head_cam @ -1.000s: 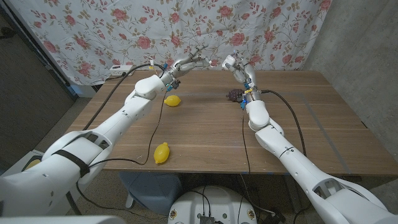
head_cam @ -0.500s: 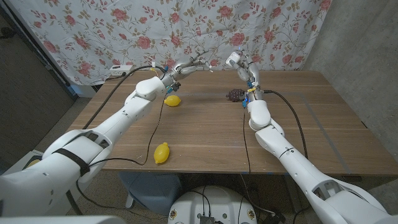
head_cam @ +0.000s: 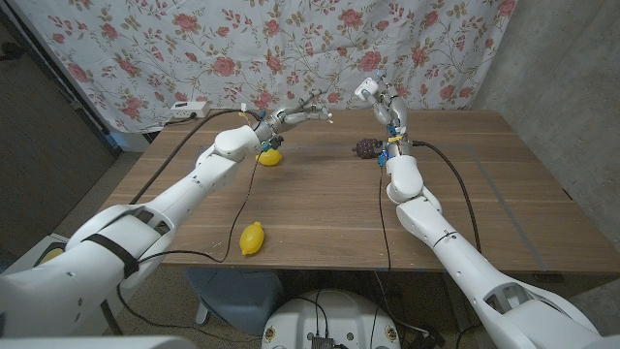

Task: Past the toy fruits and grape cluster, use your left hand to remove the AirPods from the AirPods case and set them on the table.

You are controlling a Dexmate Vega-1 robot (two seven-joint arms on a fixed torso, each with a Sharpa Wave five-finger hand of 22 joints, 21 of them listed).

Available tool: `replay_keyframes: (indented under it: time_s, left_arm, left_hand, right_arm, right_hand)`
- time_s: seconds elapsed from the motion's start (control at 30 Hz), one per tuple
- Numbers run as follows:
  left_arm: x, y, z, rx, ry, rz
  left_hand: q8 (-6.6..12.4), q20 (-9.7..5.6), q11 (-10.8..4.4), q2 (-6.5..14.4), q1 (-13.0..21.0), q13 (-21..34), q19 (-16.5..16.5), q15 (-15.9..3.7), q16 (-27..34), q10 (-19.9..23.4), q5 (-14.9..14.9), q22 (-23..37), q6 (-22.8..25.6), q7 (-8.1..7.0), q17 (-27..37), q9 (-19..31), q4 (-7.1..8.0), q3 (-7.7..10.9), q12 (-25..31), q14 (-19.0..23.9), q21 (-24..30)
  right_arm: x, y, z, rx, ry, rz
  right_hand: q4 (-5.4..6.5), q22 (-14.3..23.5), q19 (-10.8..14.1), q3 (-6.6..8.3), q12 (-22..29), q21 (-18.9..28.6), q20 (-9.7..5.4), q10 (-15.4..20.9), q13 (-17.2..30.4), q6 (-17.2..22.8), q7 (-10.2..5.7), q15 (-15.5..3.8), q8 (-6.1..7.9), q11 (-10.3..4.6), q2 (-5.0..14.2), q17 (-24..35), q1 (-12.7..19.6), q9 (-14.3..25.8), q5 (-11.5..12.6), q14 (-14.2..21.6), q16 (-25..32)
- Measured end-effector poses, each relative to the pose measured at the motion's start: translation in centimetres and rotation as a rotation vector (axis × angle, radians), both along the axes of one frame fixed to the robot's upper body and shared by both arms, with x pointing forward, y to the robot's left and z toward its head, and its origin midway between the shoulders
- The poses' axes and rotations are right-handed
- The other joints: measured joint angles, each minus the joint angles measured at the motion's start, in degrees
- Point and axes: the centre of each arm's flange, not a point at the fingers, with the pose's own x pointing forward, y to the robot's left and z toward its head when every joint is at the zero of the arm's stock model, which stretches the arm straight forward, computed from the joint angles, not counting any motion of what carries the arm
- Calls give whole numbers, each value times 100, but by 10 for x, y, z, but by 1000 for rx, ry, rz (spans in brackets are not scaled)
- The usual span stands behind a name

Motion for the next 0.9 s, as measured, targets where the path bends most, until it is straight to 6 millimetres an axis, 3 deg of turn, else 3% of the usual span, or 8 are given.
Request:
replay_keyframes:
  time_s: [0.1, 0.3, 0.5, 0.67, 0.8, 0.9]
  left_arm:
    - [0, -2, -1, 1, 1, -2]
    - [1, -4, -4, 11, 11, -4]
    - [2, -6, -5, 14, 12, -6]
    - [2, -6, -5, 16, 14, -4]
    - [1, -6, -4, 18, 15, -2]
    - [1, -6, -5, 19, 15, -1]
  left_hand:
    - [0, 0, 0, 2, 31, 0, 0, -23, 0, 0, 0, 0, 0, 0, 0, 0, -16, -16, 0, 24, 0]
    - [0, 0, 1, -3, 42, -34, 0, -22, 0, 0, 0, 0, 0, 0, -1, 0, -24, -23, 36, 23, 0]
    - [0, 0, 1, -3, 42, -38, 0, -22, 0, 0, 0, 0, 0, 0, -1, 0, -17, -30, 61, 22, 0]
    - [0, 0, 1, -3, 44, -38, 0, -42, 0, 0, 0, -1, 0, 0, -1, 0, 0, -48, 62, 43, 0]
    - [0, 0, 2, 10, 71, -51, 0, -42, 0, 0, 0, -1, 0, 0, 16, 0, 0, -48, 62, 43, 0]
    - [0, 0, 2, 10, 71, -52, 0, -42, 0, -1, 0, -1, 0, 0, 24, 0, 0, -48, 62, 43, 0]
  right_arm:
    - [0, 0, 0, 4, -1, 4]
    - [-1, 0, -1, 21, 2, 11]
    - [-2, 1, -2, 22, 2, 13]
    - [-2, 1, -3, 24, 4, 14]
    - [-2, 1, -3, 26, 0, 16]
    - [-2, 1, -4, 27, -4, 21]
  right_hand:
    - [0, 4, 390, 0, -1, 152, -85, 0, 56, 0, 0, -24, 0, 0, 1, 27, 1, 0, 0, 25, 0]
    - [24, 65, 1028, -24, -46, 481, -460, -53, 160, 0, 0, -24, 0, -53, 49, 101, 49, 0, -1, 24, 0]
    - [24, 137, 1464, -24, -68, 786, -568, -84, 255, -1, -1, -23, 0, -84, 78, 135, 78, 27, -18, 24, 0]
    - [24, 265, 1635, -24, -76, 1070, -617, -114, 285, 10, -11, -22, 0, -113, 87, 210, 131, 26, -19, 254, 0]
    - [24, 527, 1441, -24, -107, 2090, -592, -81, 279, 83, -1, -38, 0, -80, 55, 332, 295, 26, -23, 555, -227]
    - [24, 583, 1357, -24, -114, 2510, -552, -73, 241, 124, 39, -38, 0, -72, 39, 371, 358, 45, -40, 636, -317]
